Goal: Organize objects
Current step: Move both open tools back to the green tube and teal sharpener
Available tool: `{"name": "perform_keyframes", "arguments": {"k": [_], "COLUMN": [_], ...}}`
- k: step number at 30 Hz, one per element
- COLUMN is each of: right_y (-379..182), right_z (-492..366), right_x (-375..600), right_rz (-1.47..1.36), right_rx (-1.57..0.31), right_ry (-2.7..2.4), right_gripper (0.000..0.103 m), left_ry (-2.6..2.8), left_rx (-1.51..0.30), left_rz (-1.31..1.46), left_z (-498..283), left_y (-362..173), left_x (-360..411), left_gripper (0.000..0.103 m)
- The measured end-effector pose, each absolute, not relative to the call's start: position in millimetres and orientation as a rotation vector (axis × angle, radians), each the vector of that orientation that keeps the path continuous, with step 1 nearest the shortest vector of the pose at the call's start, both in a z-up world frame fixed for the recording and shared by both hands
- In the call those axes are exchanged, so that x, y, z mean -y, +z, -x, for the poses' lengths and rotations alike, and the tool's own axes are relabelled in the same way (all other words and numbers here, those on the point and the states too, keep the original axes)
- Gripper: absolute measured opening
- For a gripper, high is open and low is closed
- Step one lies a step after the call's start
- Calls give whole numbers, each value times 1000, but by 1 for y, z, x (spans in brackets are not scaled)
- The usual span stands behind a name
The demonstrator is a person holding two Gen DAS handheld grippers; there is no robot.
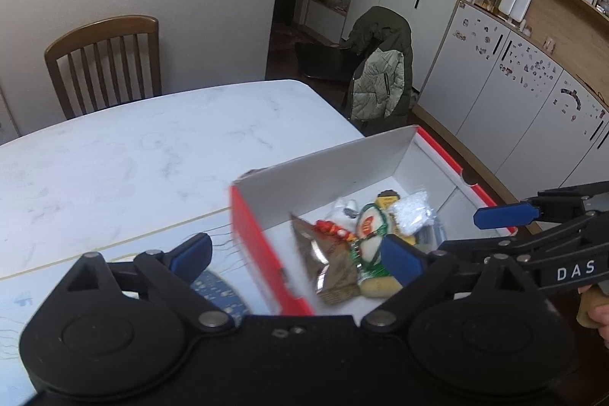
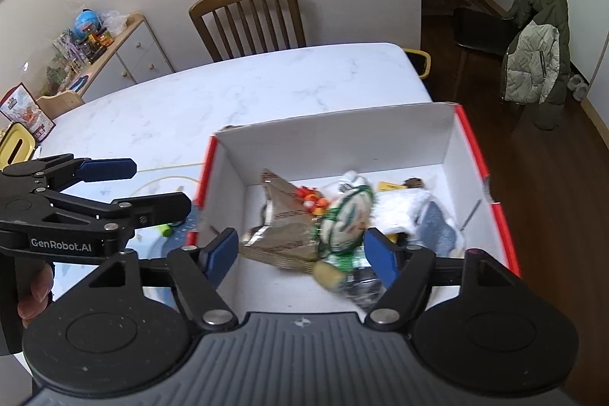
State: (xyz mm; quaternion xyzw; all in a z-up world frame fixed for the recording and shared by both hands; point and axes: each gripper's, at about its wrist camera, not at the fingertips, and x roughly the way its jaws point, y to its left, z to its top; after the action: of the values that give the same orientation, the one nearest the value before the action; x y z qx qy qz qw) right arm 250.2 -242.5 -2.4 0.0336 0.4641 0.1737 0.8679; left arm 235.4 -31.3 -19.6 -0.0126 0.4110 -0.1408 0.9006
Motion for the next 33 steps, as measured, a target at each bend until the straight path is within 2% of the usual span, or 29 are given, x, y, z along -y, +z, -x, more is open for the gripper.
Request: {"name": "perform_keyframes", "arguments": {"k": [7,24,33], "right_y": [3,4,-11], "right_z": [-236,-217,-243], "right_x": [203,120,66], "right_rz": [-67,-4,33], "right_rx": [-957,-863,-994], "right_ry": [381,371,429], "right_gripper": [78,78,78], "left_ry": [-270,-137,-177], "left_rx": [-845,-832,-833], "left_rz": [35,26,40], "left_z": [-223,-211,-200], "left_y": [-19,-48,-83], "left_x": [-13,-112,-130], "left_gripper": [102,103,103]}}
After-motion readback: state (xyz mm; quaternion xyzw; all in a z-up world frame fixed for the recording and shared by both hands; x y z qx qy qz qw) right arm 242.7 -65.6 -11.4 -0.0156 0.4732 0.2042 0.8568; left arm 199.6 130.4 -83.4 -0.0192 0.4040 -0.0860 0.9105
